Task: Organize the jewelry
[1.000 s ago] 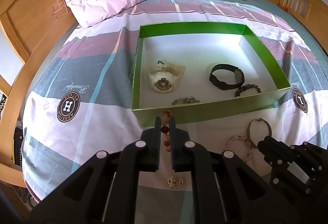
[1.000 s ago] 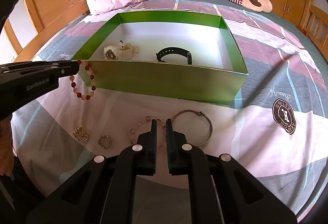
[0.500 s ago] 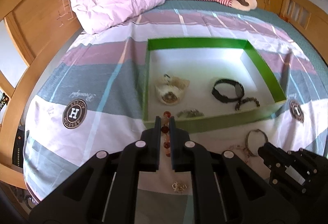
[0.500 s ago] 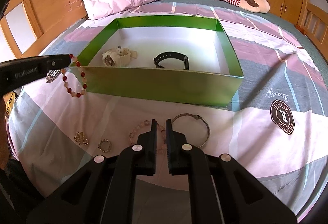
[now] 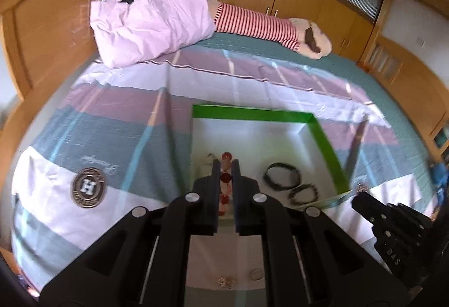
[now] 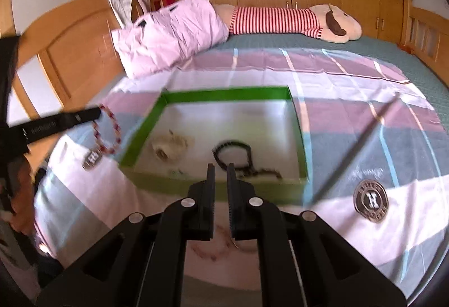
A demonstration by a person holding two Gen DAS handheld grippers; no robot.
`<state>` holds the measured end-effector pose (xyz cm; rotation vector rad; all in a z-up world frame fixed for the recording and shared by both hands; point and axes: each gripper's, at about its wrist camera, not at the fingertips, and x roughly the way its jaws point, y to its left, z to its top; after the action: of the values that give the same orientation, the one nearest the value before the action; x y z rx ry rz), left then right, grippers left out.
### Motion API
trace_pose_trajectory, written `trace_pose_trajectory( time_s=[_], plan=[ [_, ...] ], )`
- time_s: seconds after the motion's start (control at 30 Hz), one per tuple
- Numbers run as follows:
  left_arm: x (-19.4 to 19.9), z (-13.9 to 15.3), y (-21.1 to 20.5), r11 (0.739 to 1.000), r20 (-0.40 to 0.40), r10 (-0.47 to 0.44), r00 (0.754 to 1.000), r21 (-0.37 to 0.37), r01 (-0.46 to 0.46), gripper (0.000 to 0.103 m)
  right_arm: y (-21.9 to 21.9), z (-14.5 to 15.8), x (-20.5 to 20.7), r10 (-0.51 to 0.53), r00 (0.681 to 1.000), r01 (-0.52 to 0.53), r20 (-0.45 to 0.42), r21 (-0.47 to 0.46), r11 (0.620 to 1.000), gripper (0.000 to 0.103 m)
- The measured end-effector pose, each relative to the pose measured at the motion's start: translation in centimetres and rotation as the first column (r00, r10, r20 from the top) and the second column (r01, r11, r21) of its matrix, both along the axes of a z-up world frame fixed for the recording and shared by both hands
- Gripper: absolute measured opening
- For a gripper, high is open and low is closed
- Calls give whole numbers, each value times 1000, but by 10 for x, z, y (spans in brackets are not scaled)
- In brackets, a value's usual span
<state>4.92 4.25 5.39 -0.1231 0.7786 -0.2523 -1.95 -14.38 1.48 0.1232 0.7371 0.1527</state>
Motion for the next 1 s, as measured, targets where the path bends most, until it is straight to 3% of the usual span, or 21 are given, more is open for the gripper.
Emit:
trace_pose_trajectory(
  time_s=[0.13,0.2,0.27,0.37,0.47,0.5,0.53,0.73,0.87,1.0],
  plan=[
    [10,-15,0,1000,-58,3,998,1,-3,7,16,-20,13,71,988,-78,-139,-47,996,8],
    [8,-18,-2,1000,-67,-7,998,4,7,7,28,-54,12,141,953,-162,-269,-56,985,15],
    [4,-18,-5,1000,-62,-20,998,7,21,7,41,-89,8,162,909,-214,-385,-95,972,32],
    [1,-18,-8,999,-55,-33,998,13,33,7,59,-120,4,192,865,-276,-464,-119,954,32],
    [0,-20,-10,999,-59,-41,997,13,42,7,70,-125,3,194,875,-292,-443,-162,943,31],
    [0,-20,-10,999,-61,-41,997,12,42,7,71,-125,3,189,880,-282,-436,-160,946,25],
    [0,-21,-10,999,-65,-44,997,12,45,7,71,-124,5,192,880,-283,-434,-156,946,7],
    [-2,-19,-9,999,-60,-46,997,6,46,7,70,-96,0,184,919,-253,-350,-162,954,7],
    [1,-16,-8,999,-55,-42,998,-8,42,7,54,-48,4,160,965,-183,-207,-93,979,7],
    [7,-13,-9,999,-39,-42,998,-25,41,7,37,-2,8,138,990,-138,-38,-11,990,7]
  ],
)
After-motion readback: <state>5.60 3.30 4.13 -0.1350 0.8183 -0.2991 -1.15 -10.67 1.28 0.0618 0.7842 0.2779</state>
